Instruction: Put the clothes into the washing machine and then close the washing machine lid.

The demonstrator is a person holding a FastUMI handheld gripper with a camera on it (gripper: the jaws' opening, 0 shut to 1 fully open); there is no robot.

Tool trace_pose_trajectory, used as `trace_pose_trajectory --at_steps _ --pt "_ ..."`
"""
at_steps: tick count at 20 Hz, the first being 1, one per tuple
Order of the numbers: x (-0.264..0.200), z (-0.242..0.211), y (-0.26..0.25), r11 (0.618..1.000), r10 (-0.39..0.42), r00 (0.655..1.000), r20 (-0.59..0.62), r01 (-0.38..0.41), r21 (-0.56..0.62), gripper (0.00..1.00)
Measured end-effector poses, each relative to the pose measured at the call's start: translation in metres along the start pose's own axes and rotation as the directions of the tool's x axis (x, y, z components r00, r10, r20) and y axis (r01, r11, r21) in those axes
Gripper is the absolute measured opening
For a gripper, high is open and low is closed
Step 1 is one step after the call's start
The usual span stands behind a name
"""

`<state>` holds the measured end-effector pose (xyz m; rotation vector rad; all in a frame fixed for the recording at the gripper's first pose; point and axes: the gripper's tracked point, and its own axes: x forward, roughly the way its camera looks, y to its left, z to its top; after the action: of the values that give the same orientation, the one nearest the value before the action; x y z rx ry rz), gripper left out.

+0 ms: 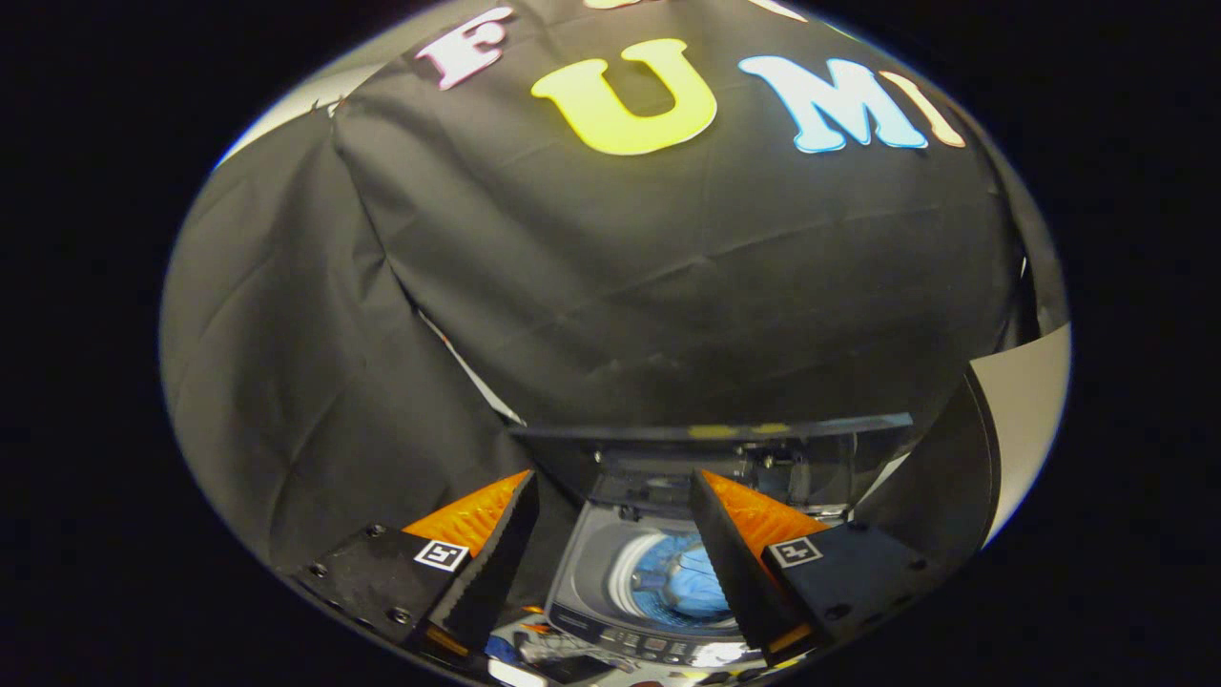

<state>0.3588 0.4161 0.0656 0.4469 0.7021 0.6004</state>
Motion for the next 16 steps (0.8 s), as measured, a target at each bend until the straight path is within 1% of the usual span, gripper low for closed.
trace_pose_trajectory --at_steps 2,5,8,10,13,16 --pt "-0.002 0.023 0.004 0.999 0.009 0.999 0.039 -0.011 0.047 0.98" --pt "0.007 0.042 0.001 0.999 -0.012 0.997 0.075 0.008 0.05 0.98" --pt "0.028 0.049 -0.016 0.997 -0.072 0.995 0.073 0.072 0.011 0.98" --pt "0.045 0.046 -0.03 0.994 -0.11 0.992 0.056 0.11 -0.001 0.98" --pt "0.068 0.046 -0.055 0.983 -0.178 0.983 0.051 0.18 -0.033 0.98" --pt "0.086 0.038 -0.069 0.972 -0.222 0.974 0.036 0.224 -0.068 0.98"
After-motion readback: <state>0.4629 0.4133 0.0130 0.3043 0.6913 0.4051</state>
